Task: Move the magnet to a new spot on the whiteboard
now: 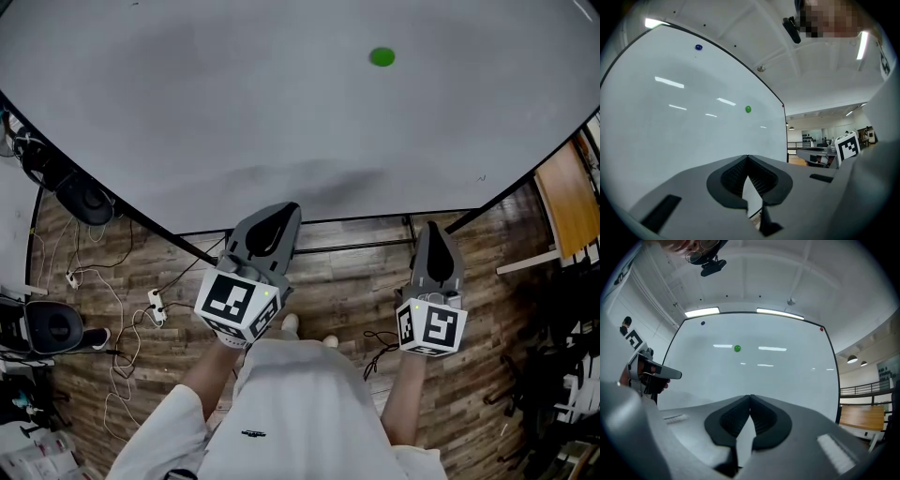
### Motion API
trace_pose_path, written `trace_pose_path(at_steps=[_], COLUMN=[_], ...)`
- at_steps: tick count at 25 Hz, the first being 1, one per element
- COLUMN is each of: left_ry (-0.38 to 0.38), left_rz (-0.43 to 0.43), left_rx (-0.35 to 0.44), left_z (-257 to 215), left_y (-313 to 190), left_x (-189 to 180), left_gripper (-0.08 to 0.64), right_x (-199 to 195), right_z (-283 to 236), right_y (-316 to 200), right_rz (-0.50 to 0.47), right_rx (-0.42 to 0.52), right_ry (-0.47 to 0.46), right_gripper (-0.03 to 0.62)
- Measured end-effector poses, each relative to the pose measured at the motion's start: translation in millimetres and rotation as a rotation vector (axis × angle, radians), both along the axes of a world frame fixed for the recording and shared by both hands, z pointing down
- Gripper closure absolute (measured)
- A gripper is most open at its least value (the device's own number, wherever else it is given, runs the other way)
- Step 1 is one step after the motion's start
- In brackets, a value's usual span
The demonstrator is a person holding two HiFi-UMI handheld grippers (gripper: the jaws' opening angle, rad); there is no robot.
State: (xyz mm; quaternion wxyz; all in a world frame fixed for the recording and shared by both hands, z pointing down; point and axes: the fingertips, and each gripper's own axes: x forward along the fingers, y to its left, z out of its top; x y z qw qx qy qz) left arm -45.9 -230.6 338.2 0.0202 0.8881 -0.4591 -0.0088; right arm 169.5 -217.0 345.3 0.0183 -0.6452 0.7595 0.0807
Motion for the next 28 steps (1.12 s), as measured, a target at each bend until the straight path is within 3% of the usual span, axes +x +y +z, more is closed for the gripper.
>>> trace_pose_path(at_steps=[28], left_ry=[0.014], left_rz=[0.009], left_rx=[0.013], left_z=[-9.5], left_y=[11.6], left_x=[-2.4], left_gripper=[0.554], right_x=[-13.7], right_z=[-10.1], right_y=[14.8], right_rz=[-0.020], right_rx=[0.011], right_ry=[0.018], right_gripper=[0.580])
